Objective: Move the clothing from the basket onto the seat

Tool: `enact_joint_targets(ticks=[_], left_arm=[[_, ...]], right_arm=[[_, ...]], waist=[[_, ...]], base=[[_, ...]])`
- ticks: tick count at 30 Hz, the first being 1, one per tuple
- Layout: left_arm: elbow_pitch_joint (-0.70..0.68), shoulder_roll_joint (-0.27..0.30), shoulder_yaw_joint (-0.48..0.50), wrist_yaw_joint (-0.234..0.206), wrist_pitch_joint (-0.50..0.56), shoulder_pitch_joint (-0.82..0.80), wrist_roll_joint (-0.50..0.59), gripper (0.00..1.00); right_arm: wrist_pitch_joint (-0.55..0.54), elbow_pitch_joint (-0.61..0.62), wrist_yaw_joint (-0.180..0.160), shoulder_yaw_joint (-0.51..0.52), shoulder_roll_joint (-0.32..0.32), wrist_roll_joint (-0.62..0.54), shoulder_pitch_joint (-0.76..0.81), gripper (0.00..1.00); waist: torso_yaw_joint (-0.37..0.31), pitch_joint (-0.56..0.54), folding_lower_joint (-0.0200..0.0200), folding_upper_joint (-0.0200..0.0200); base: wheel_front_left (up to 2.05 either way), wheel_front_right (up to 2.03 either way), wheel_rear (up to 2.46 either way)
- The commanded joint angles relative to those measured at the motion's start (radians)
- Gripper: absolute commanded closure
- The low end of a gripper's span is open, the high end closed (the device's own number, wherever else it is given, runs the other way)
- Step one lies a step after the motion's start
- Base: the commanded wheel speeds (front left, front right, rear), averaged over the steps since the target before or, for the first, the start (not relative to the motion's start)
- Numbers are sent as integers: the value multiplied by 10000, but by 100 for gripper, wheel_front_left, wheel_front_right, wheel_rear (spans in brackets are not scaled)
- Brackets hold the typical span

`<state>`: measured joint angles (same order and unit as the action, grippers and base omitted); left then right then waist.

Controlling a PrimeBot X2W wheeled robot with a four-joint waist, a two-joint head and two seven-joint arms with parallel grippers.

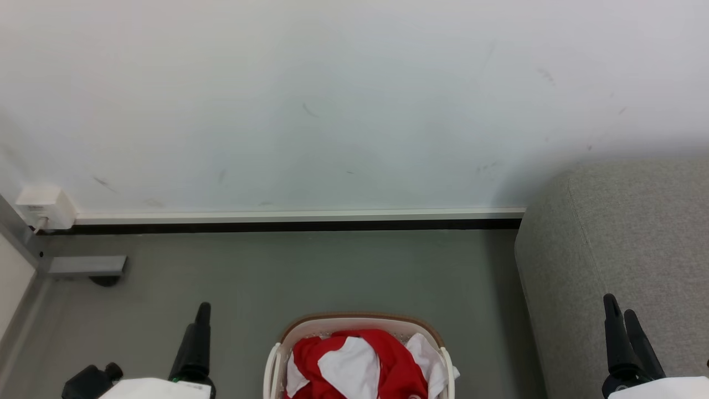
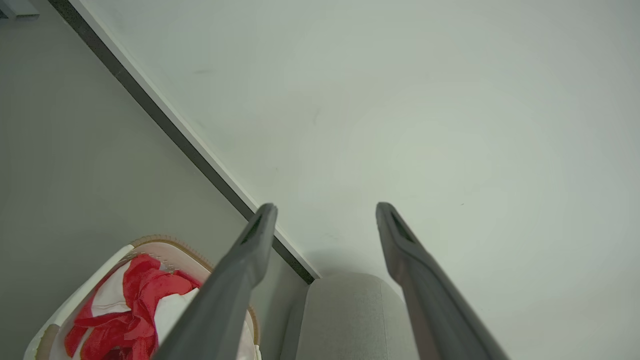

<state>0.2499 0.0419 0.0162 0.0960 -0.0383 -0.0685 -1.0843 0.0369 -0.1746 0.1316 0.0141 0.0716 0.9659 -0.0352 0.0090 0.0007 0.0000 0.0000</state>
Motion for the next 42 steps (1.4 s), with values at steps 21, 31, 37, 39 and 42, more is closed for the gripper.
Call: enact_joint_targets(ticks=[21,31,37,39,42], left_arm=[[-809,490,-606,-467,-778,162,4455,0],[-875,671,-774,-653,-1051,249,5589,0],[-788,754,-851,-745,-1206,307,6230,0],[-714,800,-866,-785,-1262,342,6433,0],[-663,841,-886,-838,-1343,349,6740,0]], right_arm=[[767,1,-7,-263,155,-3872,187,0],[1053,-175,-8,-420,124,-5001,253,0],[1212,-296,-9,-374,104,-5534,326,0],[1270,-318,-10,-393,101,-5740,351,0],[1343,-365,-11,-352,83,-5983,418,0]], waist=[[44,-4,0,0],[76,18,0,0],[93,-2,0,0],[94,-6,0,0],[93,-8,0,0]], base=[[0,0,0],[0,0,0],[0,0,0],[0,0,0],[0,0,0]])
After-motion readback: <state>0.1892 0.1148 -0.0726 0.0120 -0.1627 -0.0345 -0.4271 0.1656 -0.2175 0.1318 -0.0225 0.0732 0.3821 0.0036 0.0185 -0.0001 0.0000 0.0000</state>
